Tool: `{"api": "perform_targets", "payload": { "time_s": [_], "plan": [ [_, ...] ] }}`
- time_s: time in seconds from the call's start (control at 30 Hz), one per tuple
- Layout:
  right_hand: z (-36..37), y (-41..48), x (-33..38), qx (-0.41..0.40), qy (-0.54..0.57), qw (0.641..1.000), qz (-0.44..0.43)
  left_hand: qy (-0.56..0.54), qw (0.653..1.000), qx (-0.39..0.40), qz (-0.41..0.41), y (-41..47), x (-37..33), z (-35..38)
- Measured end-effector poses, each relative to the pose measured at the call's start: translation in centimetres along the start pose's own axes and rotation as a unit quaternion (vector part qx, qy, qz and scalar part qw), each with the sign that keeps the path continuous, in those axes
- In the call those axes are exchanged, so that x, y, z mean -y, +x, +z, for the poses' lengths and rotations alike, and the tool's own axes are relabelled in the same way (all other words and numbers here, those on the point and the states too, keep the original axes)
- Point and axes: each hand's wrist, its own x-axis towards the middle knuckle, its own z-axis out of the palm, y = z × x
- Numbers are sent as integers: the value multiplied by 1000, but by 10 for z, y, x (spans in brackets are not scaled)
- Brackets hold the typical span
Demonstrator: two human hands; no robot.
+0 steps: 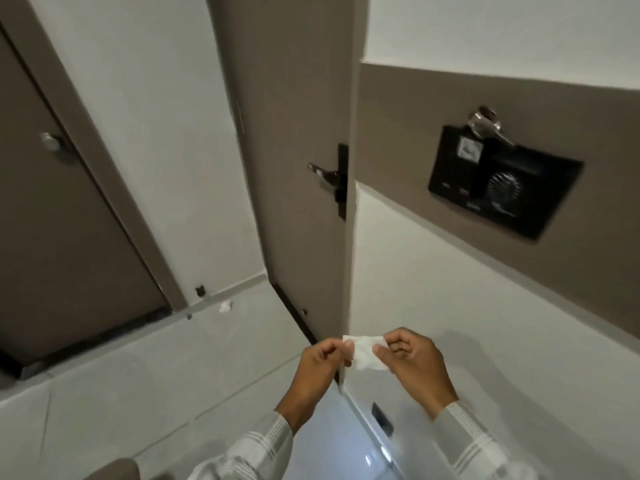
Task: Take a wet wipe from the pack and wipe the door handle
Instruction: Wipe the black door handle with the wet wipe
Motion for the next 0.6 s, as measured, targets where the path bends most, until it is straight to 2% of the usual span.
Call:
{"api": "perform_targets", "payload": {
  "time_s": [0.07, 0.13, 0.2, 0.27, 0.3, 0.33, 0.4, 0.43, 0.53, 0.6],
  "plan": [
    [18, 46, 40, -48, -71, 992, -93, -25, 998, -48, 22, 40, -14, -25],
    [27, 90, 83, -96, -143, 965, -197, -35, 996, -78, 24, 74, -25, -46],
    [45, 148, 131, -157, -229, 905, -322, -36, 995, -88, 33, 119, -29, -74],
    [58, 199, 175, -200, -318, 819, -434, -34, 995, -85, 39, 156, -35, -96],
    [69, 229, 193, -212, -378, 776, -458, -31, 995, -83, 39, 182, -38, -111],
    [76, 252, 204, -211, -442, 739, -462, -15, 996, -78, 42, 201, -40, -121],
    [82, 274, 197, -150, -566, 705, -400, -5, 997, -70, 41, 217, -47, -131],
    [102, 311, 198, -118, -613, 692, -361, -16, 997, -63, 43, 259, -50, -152],
    [107, 309, 183, -90, -648, 707, -268, 40, 995, -72, 64, 298, -62, -169],
    [116, 329, 185, -145, -638, 704, -277, 113, 980, -118, 110, 339, -74, -186]
  ]
}}
